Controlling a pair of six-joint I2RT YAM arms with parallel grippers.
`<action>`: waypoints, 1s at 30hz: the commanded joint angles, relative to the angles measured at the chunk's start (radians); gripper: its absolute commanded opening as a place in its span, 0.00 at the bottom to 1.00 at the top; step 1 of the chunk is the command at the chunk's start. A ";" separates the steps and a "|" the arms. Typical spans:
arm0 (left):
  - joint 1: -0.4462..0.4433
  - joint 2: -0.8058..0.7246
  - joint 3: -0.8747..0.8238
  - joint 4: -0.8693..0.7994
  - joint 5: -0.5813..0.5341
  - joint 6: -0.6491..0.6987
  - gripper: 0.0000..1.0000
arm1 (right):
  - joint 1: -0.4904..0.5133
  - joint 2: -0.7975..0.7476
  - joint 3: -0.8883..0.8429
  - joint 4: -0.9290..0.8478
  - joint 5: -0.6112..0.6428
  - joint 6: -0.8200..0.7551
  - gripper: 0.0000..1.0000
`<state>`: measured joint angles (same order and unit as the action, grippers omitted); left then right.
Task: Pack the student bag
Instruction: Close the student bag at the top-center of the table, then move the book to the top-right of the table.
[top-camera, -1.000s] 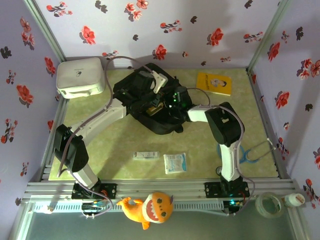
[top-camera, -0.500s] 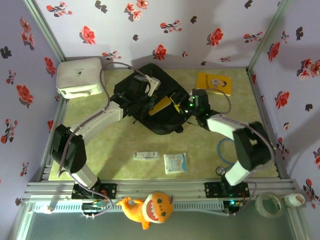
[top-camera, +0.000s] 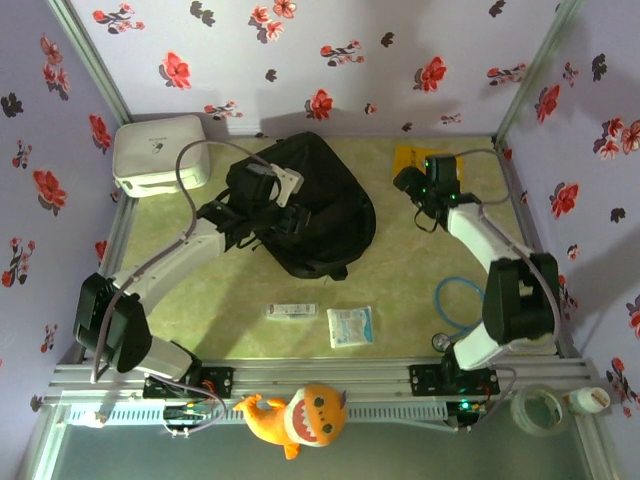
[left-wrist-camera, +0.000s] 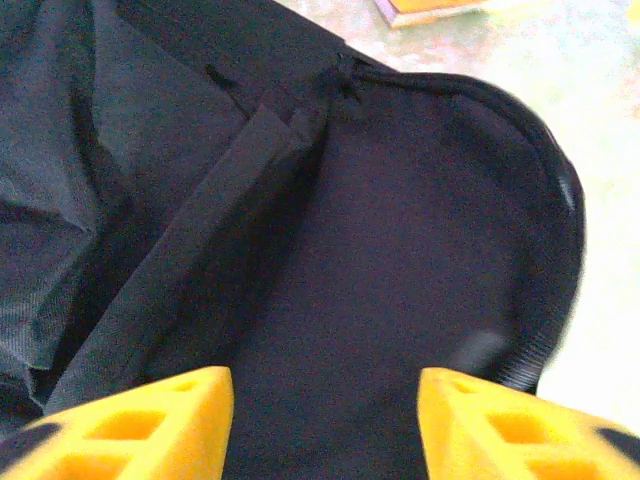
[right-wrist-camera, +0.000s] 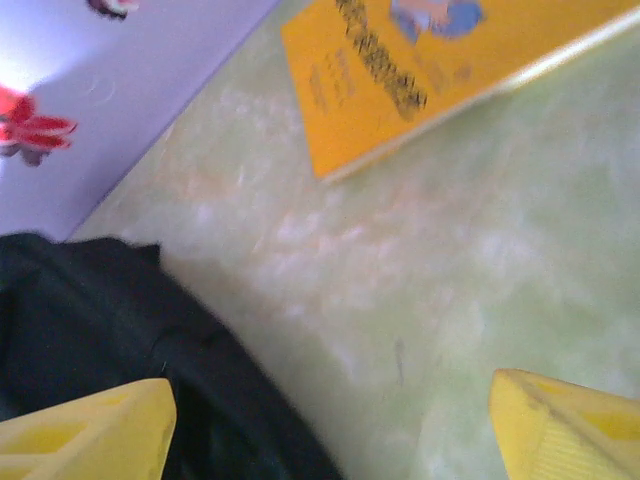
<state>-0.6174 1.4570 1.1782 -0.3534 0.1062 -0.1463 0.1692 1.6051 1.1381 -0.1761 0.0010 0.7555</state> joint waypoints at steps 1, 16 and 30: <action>0.007 -0.056 -0.053 -0.010 0.034 -0.085 0.69 | -0.028 0.133 0.124 -0.066 0.094 -0.097 0.83; 0.071 -0.196 -0.166 0.065 -0.015 -0.211 0.95 | -0.065 0.721 0.735 -0.079 -0.074 -0.085 0.82; 0.071 -0.156 -0.131 0.053 -0.008 -0.223 0.98 | -0.065 0.880 0.884 -0.219 -0.075 -0.068 0.77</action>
<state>-0.5514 1.2919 1.0256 -0.3077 0.1055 -0.3473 0.1043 2.4485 2.0083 -0.2897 -0.0711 0.6868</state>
